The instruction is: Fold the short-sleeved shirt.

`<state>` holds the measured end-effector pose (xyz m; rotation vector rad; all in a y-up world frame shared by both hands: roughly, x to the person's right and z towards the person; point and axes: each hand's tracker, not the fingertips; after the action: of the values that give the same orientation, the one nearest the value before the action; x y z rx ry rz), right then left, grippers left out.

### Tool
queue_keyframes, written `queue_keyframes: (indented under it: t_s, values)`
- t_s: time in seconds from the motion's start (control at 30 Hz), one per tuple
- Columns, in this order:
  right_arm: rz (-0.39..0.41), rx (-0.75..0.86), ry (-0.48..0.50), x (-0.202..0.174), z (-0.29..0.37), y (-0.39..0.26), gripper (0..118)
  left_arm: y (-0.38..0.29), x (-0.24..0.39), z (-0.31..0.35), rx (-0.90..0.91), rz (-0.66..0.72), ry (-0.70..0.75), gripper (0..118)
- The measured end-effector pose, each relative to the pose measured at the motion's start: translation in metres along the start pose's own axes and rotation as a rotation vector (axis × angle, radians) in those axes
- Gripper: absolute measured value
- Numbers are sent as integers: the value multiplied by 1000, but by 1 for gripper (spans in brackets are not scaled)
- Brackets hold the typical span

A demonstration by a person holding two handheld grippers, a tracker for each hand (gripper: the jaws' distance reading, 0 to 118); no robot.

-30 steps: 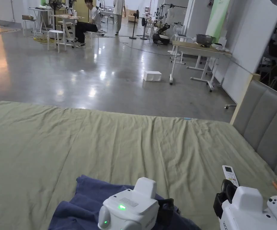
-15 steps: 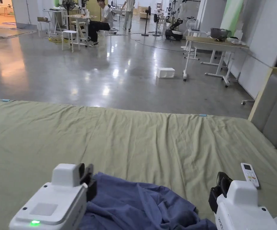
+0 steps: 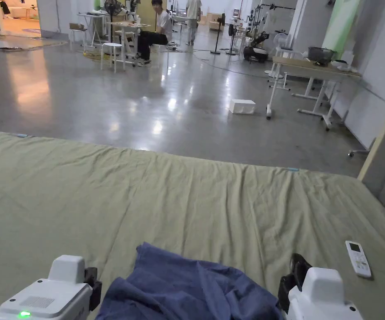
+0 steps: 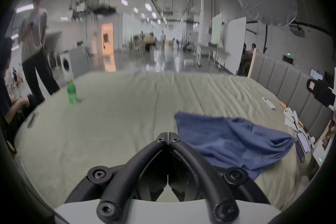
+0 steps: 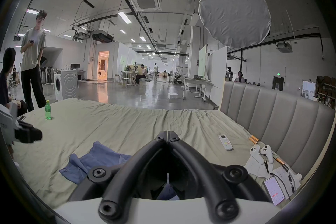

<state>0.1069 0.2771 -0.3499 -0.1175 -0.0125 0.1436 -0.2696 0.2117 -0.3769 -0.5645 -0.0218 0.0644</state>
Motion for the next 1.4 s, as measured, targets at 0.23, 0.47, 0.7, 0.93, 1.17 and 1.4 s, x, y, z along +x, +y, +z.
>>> queue_keyframes:
  t_s: [0.23, 0.47, 0.7, 0.93, 1.17, 1.4]
  values:
    - [14, -38, -5, 10, -4, -11, 0, -9, -6, -81, -324, -26, -45, 0]
    - [5, -75, -44, 28, -4, -21, 0, -12, -2, -128, -500, -65, 20, 101]
    - [-7, -102, -73, 40, -3, -27, 0, -37, 10, -153, -616, -91, 58, 81]
    - [5, -110, -90, 49, -1, -28, 0, -38, 36, -140, -520, -192, 54, 10]
    - [-1, -223, -87, 77, -21, -36, 0, -28, 24, -106, -395, -186, 42, 5]
    - [-69, -612, -9, 102, -80, -87, 29, -20, 3, -66, -339, -130, 43, 5]
